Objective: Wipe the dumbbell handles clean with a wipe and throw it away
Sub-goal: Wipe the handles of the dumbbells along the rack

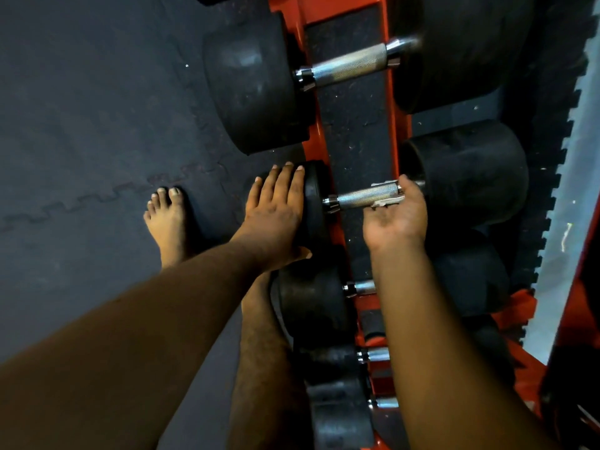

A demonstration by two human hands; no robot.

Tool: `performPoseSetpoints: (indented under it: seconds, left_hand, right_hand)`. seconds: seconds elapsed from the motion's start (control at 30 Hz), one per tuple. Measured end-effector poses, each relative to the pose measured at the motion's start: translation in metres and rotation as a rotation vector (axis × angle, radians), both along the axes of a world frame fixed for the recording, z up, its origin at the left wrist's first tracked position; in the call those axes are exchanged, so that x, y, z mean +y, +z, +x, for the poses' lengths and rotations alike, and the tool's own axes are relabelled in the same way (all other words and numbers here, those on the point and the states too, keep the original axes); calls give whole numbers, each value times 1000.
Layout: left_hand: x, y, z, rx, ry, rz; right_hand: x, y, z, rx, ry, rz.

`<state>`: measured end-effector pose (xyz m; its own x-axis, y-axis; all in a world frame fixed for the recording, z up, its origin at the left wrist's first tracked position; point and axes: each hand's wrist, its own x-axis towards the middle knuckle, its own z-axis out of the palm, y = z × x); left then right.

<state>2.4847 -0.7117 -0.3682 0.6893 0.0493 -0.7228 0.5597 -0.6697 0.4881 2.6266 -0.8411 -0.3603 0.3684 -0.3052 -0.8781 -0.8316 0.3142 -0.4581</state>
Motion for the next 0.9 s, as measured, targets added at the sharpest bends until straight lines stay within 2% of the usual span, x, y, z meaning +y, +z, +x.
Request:
performPoseSetpoints:
  seconds: [0.2,0.4,0.5,0.63,0.77,0.83,0.9]
  left_hand:
    - [0,0,0,2,-6,-6]
    - [0,1,1,7,-9,-9]
    - [-1,1,0,-5,-8,11]
    - [-1,-1,0,-5,-11,11]
    - [-1,0,1,0,-11,9]
    - [-1,0,0,1,-9,14]
    - [-1,0,1,0,-14,26]
  right_hand:
    - [-1,-6,3,-1,-22,-22]
    - [0,-4,-13,46,103,10]
    - [-8,2,-19,68,76,20]
    - [2,-16,-2,-2,12,-5]
    - [9,-16,-47,201,192,7]
    - [5,-9,-45,201,154,40]
    - [-5,-14,-31,110,43,44]
